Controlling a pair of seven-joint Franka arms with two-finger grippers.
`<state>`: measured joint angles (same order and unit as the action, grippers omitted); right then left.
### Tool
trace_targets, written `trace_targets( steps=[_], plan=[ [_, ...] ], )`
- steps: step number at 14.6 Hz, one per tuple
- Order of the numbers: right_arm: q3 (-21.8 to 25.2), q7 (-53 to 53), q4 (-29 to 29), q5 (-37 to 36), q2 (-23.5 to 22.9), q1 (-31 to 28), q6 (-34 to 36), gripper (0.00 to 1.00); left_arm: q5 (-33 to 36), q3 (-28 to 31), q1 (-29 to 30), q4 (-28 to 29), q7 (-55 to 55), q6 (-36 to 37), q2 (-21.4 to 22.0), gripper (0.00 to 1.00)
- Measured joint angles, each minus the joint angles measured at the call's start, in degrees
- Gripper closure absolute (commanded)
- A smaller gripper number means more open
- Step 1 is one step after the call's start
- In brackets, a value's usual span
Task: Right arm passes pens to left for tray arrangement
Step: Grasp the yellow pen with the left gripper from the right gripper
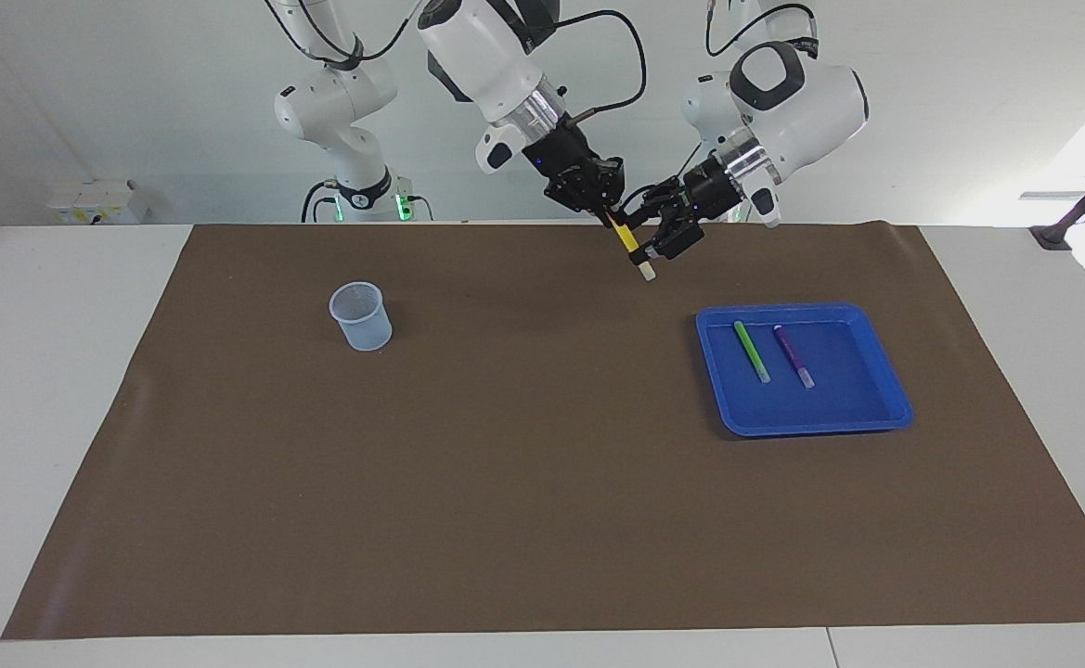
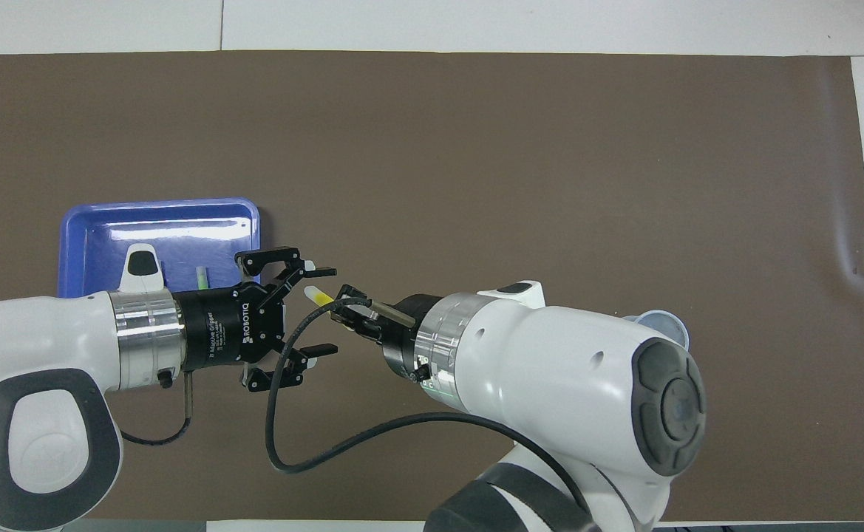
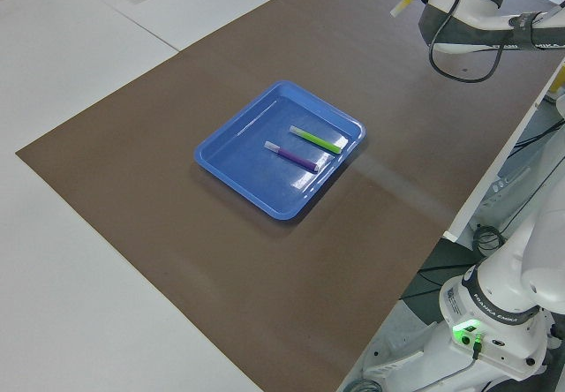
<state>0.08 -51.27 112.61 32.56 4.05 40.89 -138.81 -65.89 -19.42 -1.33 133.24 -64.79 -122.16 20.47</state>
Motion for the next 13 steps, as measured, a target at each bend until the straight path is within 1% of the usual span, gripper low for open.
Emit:
trace_targets(
  steps=[3,4,6,7,8,10,13],
  plan=[
    [0.0,0.0,0.0,0.0,0.0,0.0,0.0,1.0,-0.1,0.0,0.0,0.0,-0.1,-0.2,0.0,0.31],
    [0.0,0.0,0.0,0.0,0.0,0.0,0.0,1.0,-0.1,0.0,0.0,0.0,-0.1,-0.3,0.0,0.36],
    [0.1,0.0,0.0,0.0,0.0,0.0,0.0,1.0,-0.2,0.0,0.0,0.0,-0.2,-0.6,0.0,0.5],
    [0.1,0.0,0.1,0.0,0.0,0.0,0.0,1.0,-0.4,0.0,0.0,0.0,-0.2,-0.6,0.0,0.59],
    [0.1,0.0,0.1,0.0,0.0,0.0,0.0,1.0,-0.6,0.0,0.0,0.0,-0.2,-0.7,0.0,0.71],
    [0.1,0.0,0.2,0.0,0.0,0.0,0.0,1.0,-0.7,0.0,0.0,0.0,-0.2,-0.7,0.0,1.0],
    [0.3,0.0,0.4,0.1,0.0,-0.1,-0.2,1.0,-0.8,-0.1,0.0,0.2,0.2,-0.8,0.1,1.0]
  ],
)
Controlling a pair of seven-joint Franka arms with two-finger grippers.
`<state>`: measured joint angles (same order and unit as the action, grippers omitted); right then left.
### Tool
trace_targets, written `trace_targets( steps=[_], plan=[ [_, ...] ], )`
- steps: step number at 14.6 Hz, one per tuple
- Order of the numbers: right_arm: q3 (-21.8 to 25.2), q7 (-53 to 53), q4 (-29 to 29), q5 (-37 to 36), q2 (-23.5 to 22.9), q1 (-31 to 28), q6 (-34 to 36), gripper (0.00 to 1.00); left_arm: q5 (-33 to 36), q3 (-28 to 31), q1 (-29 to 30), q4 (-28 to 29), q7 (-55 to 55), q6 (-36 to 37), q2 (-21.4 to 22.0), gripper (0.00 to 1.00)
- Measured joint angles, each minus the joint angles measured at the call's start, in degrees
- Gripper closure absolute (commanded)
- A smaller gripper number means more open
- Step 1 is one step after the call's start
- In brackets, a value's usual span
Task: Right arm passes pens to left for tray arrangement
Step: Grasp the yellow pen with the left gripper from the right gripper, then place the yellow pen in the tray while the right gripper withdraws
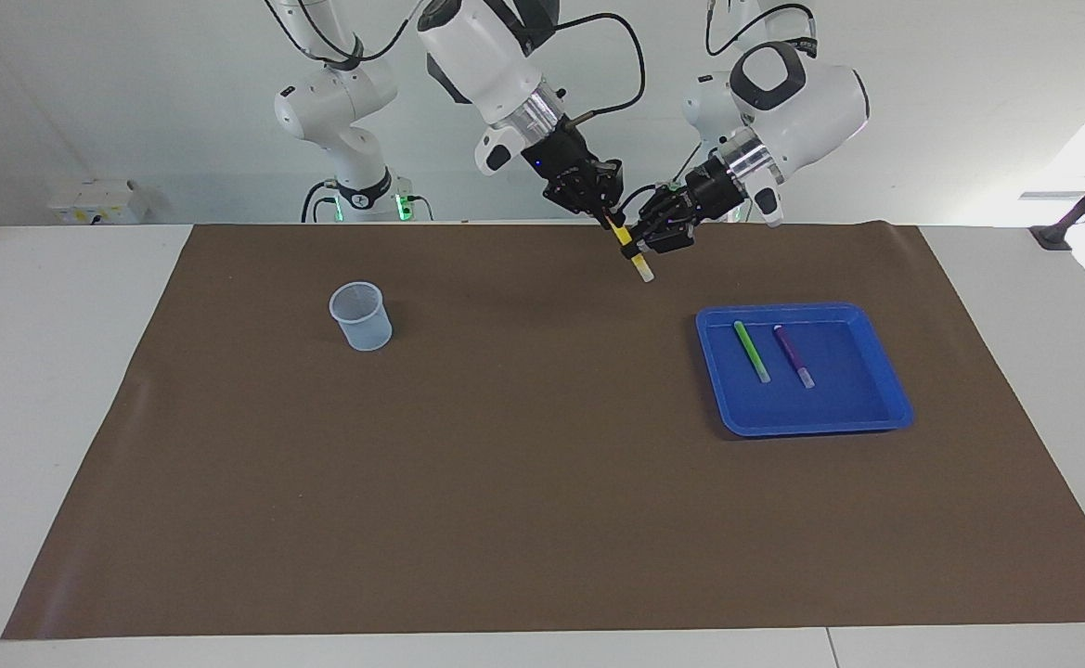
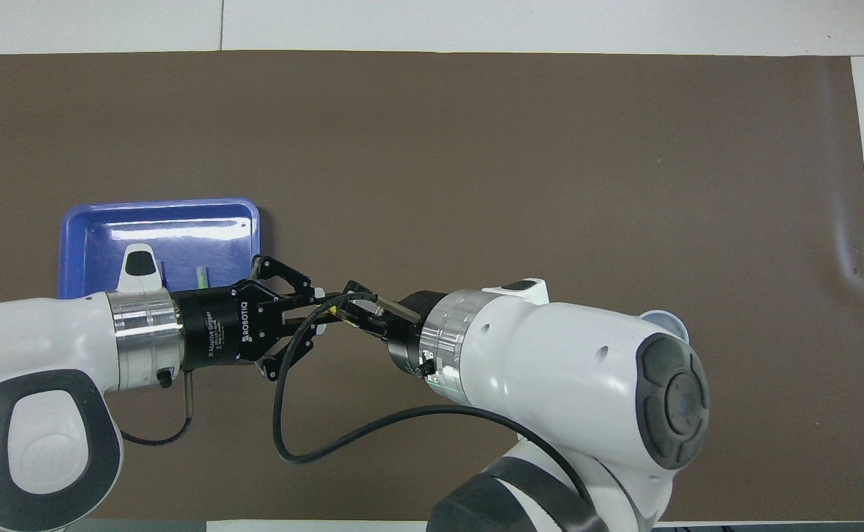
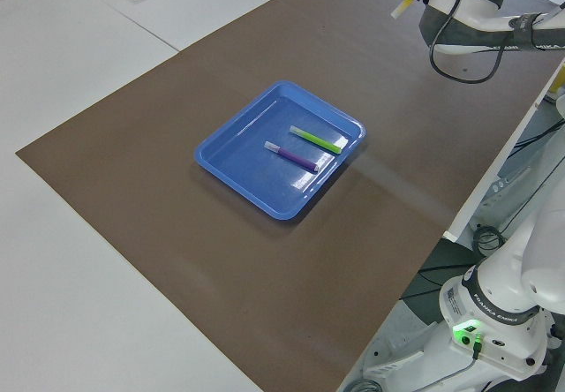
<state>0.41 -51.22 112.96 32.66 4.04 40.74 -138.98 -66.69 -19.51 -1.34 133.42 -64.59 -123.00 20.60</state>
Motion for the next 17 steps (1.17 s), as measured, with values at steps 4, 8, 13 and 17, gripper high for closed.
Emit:
trace_targets(
  steps=[4,8,13,17],
  plan=[
    [0.0,0.0,0.0,0.0,0.0,0.0,0.0,0.92,0.0,0.0,0.0,0.0,0.0,0.0,0.0,1.0],
    [0.0,0.0,0.0,0.0,0.0,0.0,0.0,0.0,-0.1,0.2,0.1,0.0,-0.2,-0.4,0.0,1.0],
    [0.1,0.2,-0.1,-0.2,0.2,-2.8,3.3,0.0,-0.4,0.7,1.4,0.0,-0.2,-1.4,0.0,1.0],
    [0.4,6.5,-1.1,-4.6,1.1,-9.4,12.0,0.0,0.0,0.8,5.0,0.0,3.2,-2.1,-0.1,1.0]
  ],
)
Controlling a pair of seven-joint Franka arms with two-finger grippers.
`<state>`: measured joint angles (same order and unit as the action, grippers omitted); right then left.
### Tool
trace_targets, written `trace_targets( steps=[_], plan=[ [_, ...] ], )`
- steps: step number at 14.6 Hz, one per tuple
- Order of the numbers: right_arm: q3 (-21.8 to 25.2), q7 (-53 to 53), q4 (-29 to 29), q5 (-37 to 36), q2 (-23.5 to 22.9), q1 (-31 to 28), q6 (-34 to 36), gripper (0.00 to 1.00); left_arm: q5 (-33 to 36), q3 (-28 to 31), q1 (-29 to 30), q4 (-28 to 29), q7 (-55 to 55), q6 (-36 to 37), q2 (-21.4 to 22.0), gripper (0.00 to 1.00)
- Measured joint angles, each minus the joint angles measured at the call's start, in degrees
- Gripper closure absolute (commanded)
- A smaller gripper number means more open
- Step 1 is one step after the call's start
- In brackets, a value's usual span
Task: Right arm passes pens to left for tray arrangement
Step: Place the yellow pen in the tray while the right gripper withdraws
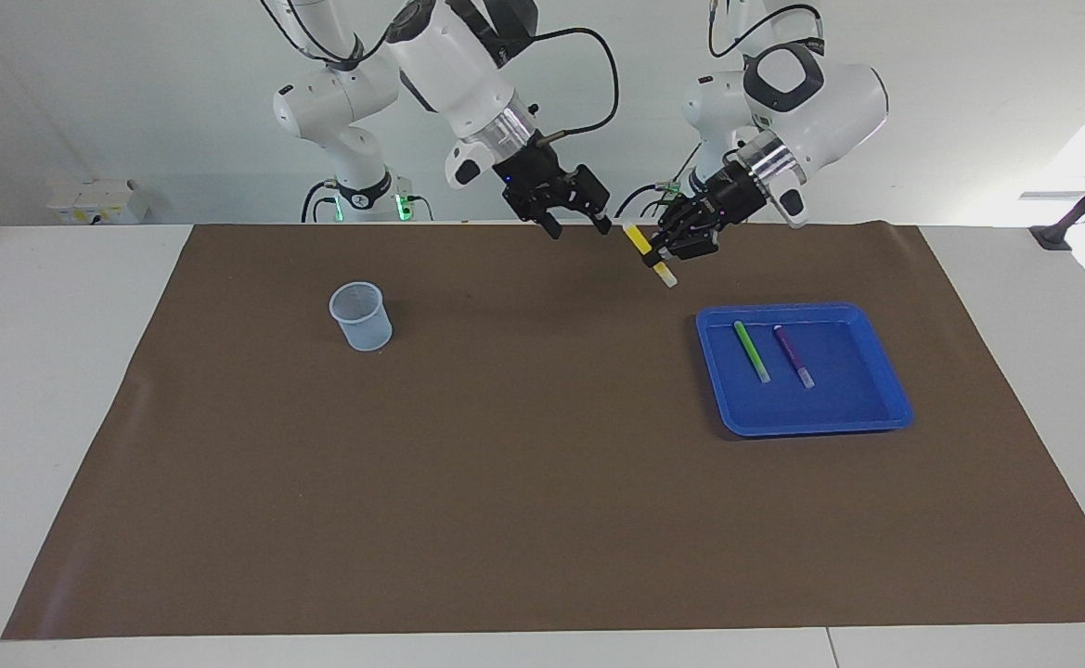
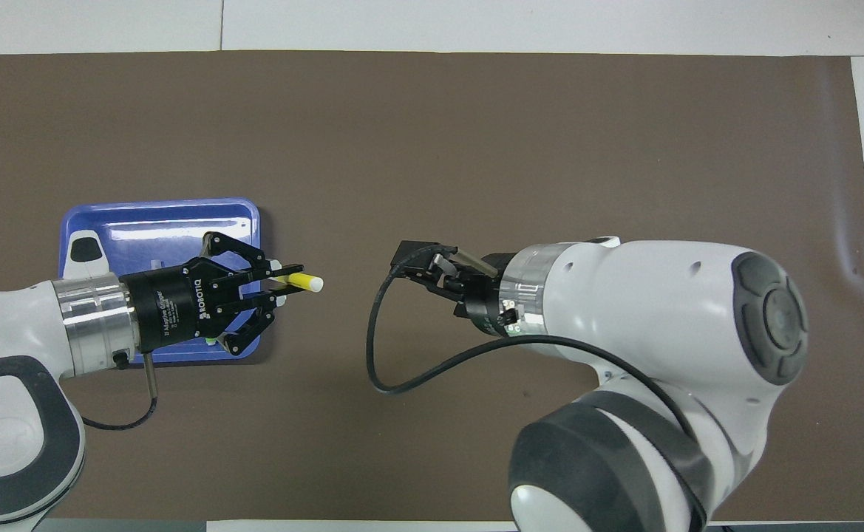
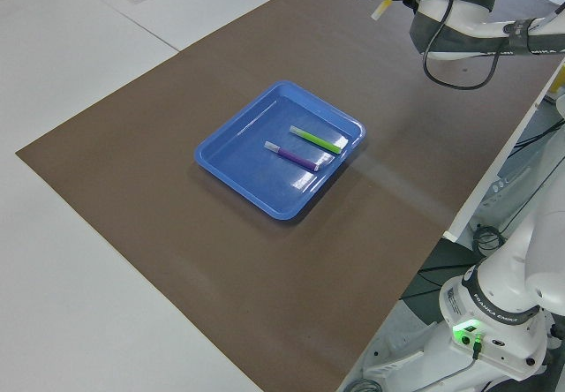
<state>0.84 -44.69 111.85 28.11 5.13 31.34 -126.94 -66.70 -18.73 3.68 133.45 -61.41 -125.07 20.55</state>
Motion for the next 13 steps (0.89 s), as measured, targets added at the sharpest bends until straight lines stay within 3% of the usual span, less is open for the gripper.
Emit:
trace_targets(
  steps=[4,9,13],
  plan=[
    [0.3,11.4,-0.7,-12.4,0.4,-7.4,10.1,0.0,10.0,0.1,4.4,-0.4,4.2,1.1,-2.6,1.0],
    [0.6,33.6,-3.9,-23.2,0.3,-20.8,23.0,0.0,26.7,0.2,11.8,-3.4,21.2,4.7,-11.3,1.0],
    [1.2,36.7,-14.5,-29.3,-2.5,-23.9,36.5,0.0,42.8,0.3,17.8,-4.6,41.7,4.7,-17.6,1.0]
  ],
)
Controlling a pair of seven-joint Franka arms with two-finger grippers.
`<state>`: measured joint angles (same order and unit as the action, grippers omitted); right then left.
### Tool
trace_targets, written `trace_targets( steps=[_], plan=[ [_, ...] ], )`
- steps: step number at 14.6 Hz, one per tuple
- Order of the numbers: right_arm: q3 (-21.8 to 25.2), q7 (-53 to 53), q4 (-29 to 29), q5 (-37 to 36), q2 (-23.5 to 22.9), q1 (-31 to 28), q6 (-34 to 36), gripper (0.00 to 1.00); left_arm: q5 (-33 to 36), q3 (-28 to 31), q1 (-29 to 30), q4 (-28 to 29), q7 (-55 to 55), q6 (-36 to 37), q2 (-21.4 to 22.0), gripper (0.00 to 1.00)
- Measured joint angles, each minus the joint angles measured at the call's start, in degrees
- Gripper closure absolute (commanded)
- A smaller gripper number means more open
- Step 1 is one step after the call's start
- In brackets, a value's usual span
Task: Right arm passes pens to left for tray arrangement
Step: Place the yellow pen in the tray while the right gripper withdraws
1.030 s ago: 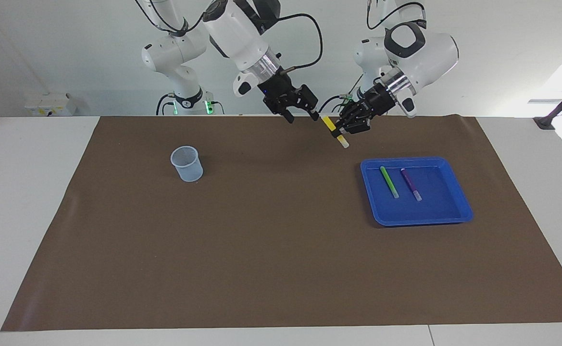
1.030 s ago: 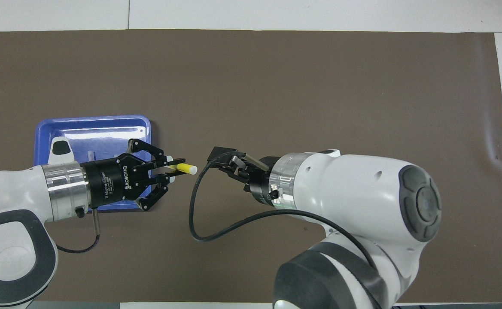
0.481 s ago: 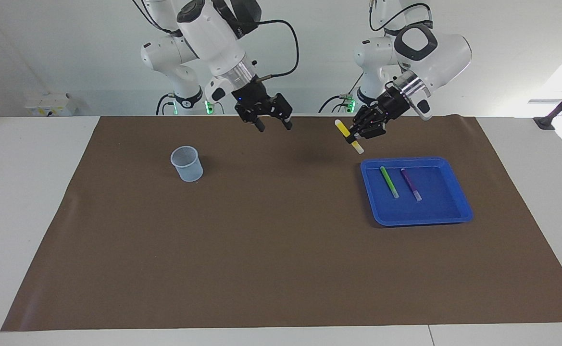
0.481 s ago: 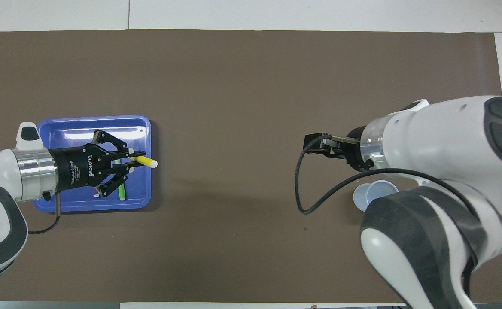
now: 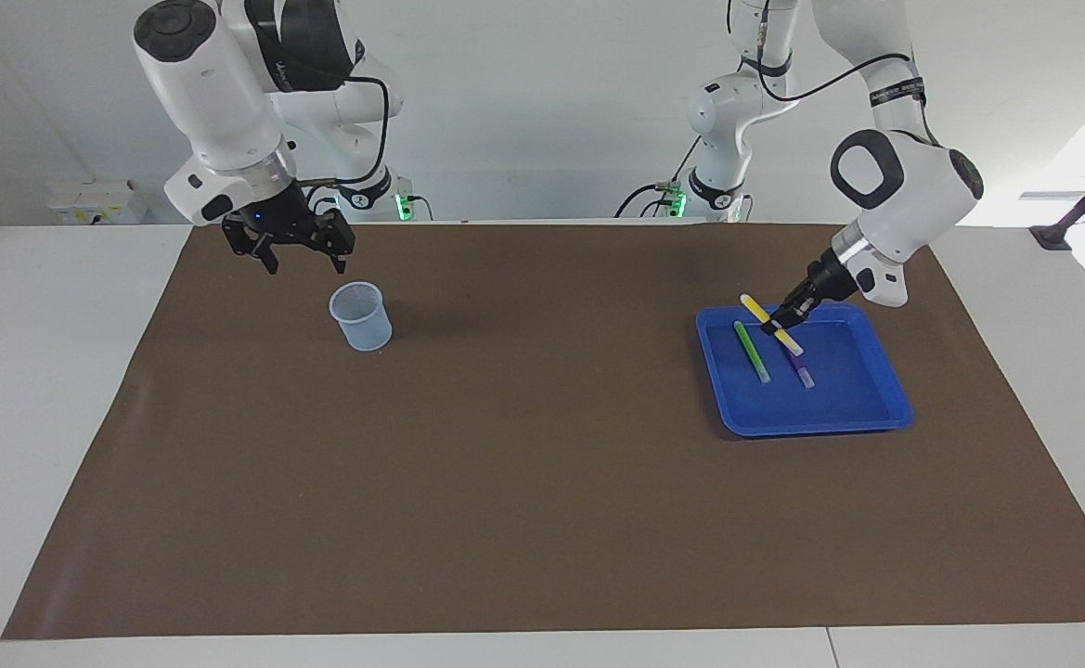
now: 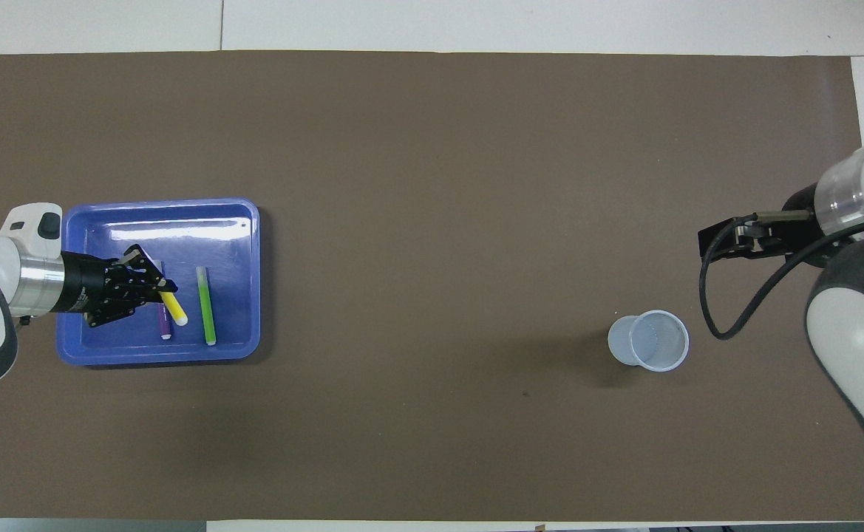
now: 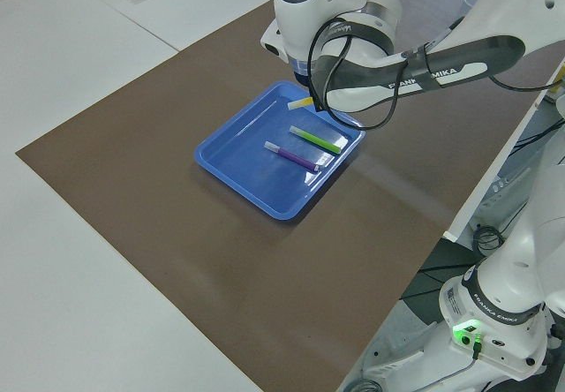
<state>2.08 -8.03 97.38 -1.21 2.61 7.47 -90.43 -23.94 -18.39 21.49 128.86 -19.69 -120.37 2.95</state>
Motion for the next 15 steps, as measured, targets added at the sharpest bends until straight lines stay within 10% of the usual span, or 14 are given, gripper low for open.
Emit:
trace_targets(
  steps=[5,15],
  plan=[
    [2.8,4.4,-3.6,-0.7,-2.2,-4.0,3.9,0.0,19.1,0.0,3.0,-5.8,16.9,-0.5,-7.9,1.0],
    [6.4,8.2,-3.0,-0.7,0.0,-5.7,5.7,0.0,26.1,-0.1,3.0,-5.4,24.0,-4.9,-11.4,1.0]
  ],
)
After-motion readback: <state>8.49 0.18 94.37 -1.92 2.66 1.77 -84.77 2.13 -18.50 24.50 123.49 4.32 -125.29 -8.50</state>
